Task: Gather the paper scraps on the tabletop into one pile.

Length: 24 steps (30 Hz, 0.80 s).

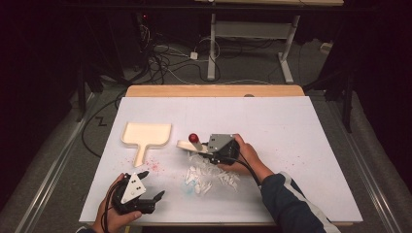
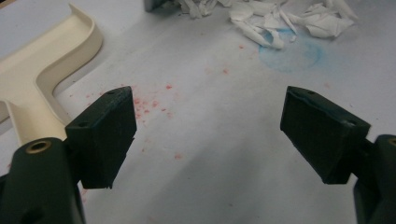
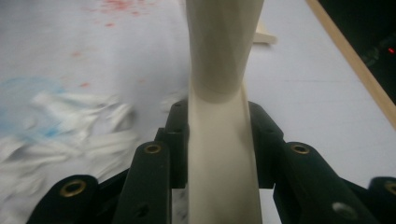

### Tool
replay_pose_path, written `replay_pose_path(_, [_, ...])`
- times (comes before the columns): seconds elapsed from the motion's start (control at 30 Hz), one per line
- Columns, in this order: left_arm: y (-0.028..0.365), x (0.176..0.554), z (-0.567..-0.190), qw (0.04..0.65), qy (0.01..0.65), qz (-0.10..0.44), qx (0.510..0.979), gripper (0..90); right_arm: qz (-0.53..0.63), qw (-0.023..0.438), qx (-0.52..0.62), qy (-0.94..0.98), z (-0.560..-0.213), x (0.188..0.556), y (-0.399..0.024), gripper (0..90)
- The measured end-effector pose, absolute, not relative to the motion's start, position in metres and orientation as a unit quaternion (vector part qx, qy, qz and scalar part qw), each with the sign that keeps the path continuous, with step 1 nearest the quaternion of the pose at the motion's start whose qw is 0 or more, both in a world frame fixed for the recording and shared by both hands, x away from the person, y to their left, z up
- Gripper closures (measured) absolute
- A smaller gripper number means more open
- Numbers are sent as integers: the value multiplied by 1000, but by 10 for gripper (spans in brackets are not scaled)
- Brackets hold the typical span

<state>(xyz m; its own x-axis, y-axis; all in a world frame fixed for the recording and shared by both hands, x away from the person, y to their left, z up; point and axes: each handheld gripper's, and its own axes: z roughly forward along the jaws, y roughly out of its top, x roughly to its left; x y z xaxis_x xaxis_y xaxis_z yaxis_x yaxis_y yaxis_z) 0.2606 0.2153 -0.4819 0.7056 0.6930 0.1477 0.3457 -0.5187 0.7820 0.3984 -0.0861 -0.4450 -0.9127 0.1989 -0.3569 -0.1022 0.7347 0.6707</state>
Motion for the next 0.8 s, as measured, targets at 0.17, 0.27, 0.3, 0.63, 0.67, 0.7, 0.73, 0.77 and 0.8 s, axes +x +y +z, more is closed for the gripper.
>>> replay_pose_path(0.17, [214,258,-479,387,307,228,839,174,372,171,-11,912,-436,385,-106,679])
replay_pose_path(0.27, [213,258,-480,383,304,228,842,174,380,164,-16,910,-431,374,-122,680])
replay_pose_path(0.3, [213,258,-480,383,303,227,842,174,381,177,-7,907,-431,371,-125,681])
replay_pose_path(0.63, [207,258,-480,374,292,233,849,174,432,208,93,873,-406,369,-168,681])
replay_pose_path(0.67, [206,258,-481,372,293,230,850,174,428,219,105,871,-404,369,-172,681])
replay_pose_path(0.7, [205,257,-481,372,292,229,851,174,416,235,123,870,-400,368,-177,681])
replay_pose_path(0.73, [205,257,-481,372,292,230,851,174,411,238,138,869,-397,369,-181,680])
replay_pose_path(0.77, [205,257,-480,372,292,231,850,174,409,240,152,867,-395,369,-185,681])
replay_pose_path(0.8, [205,257,-480,371,292,232,851,174,404,242,173,865,-394,370,-189,680])
